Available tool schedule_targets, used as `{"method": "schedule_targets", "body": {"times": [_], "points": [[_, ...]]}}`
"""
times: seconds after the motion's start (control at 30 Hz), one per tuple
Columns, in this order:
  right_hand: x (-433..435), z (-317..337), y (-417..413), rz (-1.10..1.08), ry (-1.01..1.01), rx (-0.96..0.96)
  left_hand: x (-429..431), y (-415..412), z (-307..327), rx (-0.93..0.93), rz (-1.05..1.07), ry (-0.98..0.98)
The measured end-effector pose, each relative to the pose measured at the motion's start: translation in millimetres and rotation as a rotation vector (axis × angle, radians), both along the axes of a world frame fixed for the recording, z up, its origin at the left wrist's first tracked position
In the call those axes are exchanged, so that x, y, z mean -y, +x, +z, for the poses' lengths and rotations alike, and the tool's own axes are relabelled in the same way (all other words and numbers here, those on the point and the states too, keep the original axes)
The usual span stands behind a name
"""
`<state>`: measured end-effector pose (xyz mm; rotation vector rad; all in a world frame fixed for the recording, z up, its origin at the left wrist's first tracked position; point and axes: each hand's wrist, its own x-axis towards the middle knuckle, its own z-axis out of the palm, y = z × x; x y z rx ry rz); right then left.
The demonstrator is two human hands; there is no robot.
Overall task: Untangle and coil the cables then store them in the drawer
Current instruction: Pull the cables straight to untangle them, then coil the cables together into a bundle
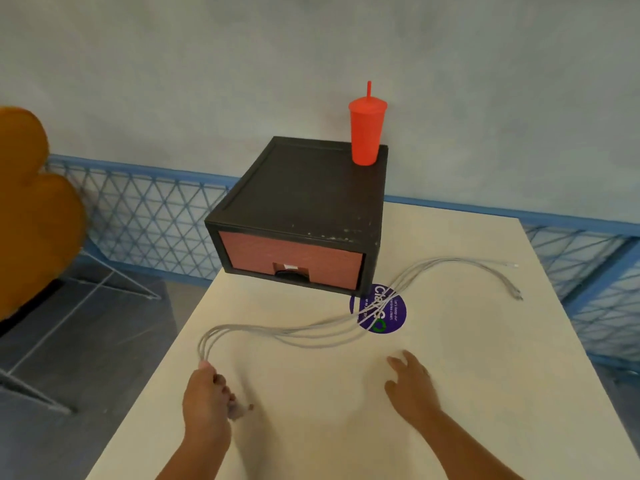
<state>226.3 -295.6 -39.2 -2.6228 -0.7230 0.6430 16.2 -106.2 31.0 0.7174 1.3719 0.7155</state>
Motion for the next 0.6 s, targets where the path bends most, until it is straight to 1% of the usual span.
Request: {"method": "schedule_targets", "body": {"times": [0.1, 0.17, 0.23, 0.33, 0.43, 0.5, 0.6], "points": [[-30, 26, -24, -0.047, 0.214, -0.294, 7, 6, 15, 0.027, -0.069, 0.029], [-50, 52, -41, -0.069, 0.354, -0.396, 11, 11, 24, 0.049, -0.139, 0.066], [-69, 79, -58, -0.004, 0.473, -0.409, 16, 15, 34, 0.083, -0.243, 0.106], [-93, 123, -78, 0.183, 0.586, -0.394, 25, 16, 57, 0.138, -0.436, 0.17], [-108, 162, -88, 0.388, 0.636, -0.25, 29, 14, 84, 0.29, -0.616, 0.21], [-111, 178, -87, 0.428, 0.686, -0.216, 25, 12, 101, 0.379, -0.685, 0.207], [-112, 183, -85, 0.393, 0.763, -0.244, 15, 8, 123, 0.503, -0.755, 0.181]]}}
